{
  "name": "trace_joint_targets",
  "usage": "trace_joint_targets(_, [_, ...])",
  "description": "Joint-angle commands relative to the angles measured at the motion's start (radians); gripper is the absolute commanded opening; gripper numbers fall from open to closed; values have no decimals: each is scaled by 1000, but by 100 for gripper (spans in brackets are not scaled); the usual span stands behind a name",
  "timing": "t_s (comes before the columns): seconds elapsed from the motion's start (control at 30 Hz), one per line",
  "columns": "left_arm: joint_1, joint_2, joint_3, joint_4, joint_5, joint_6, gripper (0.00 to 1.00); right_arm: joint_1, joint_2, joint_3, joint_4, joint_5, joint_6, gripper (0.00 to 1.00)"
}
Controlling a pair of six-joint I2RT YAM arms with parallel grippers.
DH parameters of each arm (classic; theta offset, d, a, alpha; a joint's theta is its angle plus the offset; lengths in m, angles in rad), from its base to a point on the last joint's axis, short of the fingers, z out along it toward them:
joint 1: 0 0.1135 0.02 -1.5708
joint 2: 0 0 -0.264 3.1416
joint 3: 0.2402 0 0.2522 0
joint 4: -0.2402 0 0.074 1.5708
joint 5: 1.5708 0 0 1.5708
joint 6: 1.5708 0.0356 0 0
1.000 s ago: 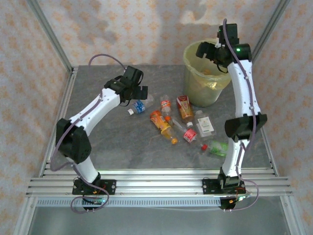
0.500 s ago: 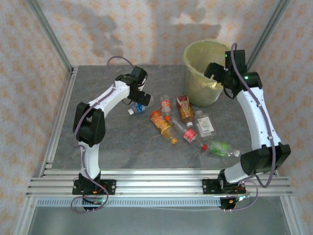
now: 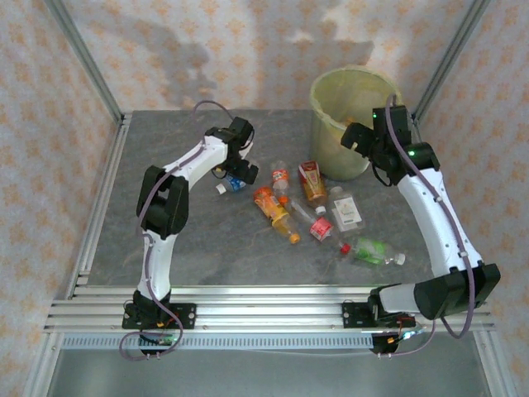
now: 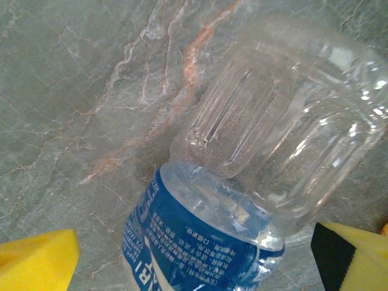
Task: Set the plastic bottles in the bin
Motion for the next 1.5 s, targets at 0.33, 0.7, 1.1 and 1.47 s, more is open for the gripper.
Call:
trace_joint_targets(0.33, [60, 34, -37, -17, -27, -130, 95, 26, -27, -48, 51, 34, 29, 99])
trace_joint_targets(0.7, [75, 26, -104, 7, -4, -223, 91, 35, -24, -69, 84, 7, 40, 99])
trace_joint_targets(1.1, [75, -11, -136, 78, 15, -233, 62, 45, -26, -95, 122, -19, 50, 99])
trace_joint_targets(1.47, [72, -152, -223, 180, 53, -245, 52, 57, -39, -120, 170, -78, 59, 99])
